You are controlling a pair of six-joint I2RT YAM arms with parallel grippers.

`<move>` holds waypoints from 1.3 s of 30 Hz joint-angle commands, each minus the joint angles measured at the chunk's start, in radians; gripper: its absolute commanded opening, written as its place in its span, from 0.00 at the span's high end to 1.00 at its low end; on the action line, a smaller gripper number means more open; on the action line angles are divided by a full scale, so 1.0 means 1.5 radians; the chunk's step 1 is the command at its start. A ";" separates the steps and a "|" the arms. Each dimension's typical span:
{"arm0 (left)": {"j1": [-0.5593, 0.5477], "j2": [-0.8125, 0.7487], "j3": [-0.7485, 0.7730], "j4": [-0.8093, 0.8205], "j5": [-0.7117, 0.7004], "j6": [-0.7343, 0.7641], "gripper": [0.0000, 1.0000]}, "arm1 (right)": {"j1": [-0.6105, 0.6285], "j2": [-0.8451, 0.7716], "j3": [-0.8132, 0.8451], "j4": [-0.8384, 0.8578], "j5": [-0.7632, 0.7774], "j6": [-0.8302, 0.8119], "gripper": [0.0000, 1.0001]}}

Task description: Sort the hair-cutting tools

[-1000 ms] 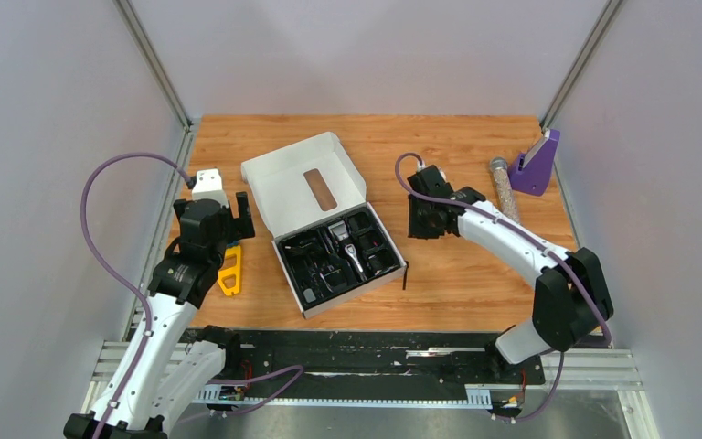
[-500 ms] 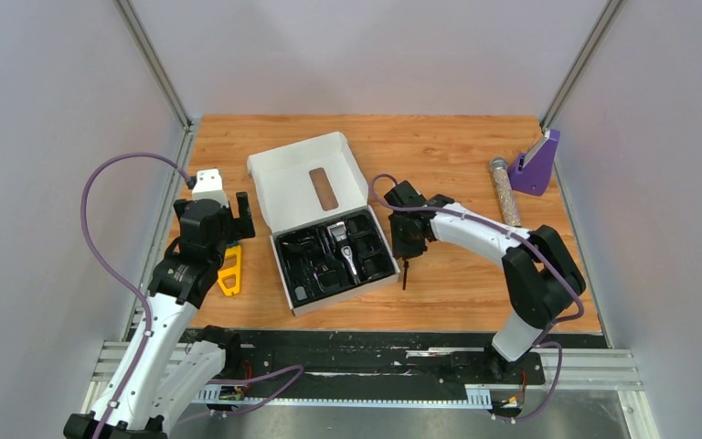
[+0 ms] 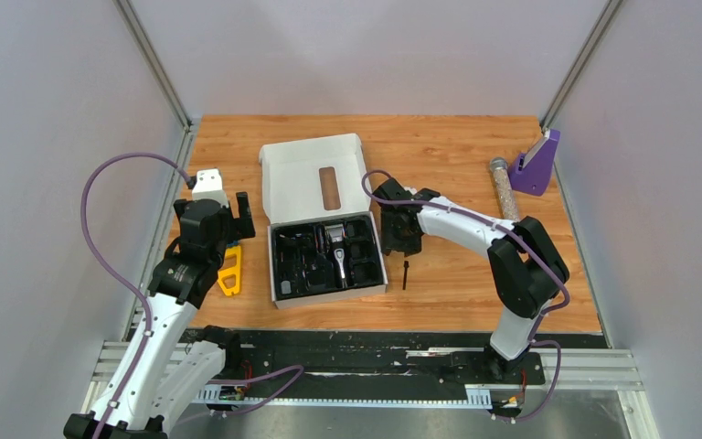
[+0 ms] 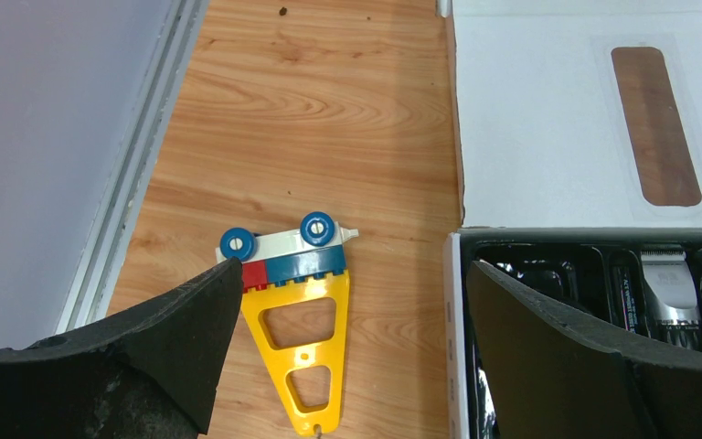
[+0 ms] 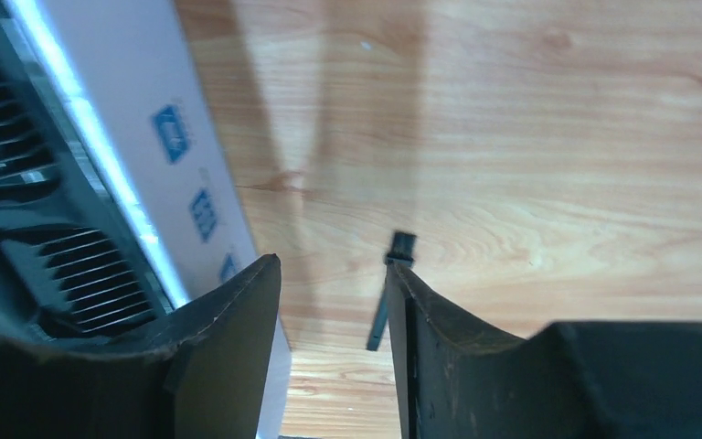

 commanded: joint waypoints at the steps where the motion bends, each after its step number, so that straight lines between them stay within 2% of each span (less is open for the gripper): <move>1: 0.004 -0.008 0.010 0.023 0.000 0.001 0.00 | 0.003 -0.027 -0.022 -0.053 0.053 0.082 0.52; 20: 0.004 -0.008 0.008 0.025 0.004 0.001 0.00 | -0.043 -0.005 -0.115 0.041 0.010 0.095 0.66; 39: 0.004 -0.001 0.008 0.026 0.003 0.004 0.00 | -0.042 0.066 -0.088 0.046 0.042 0.078 0.74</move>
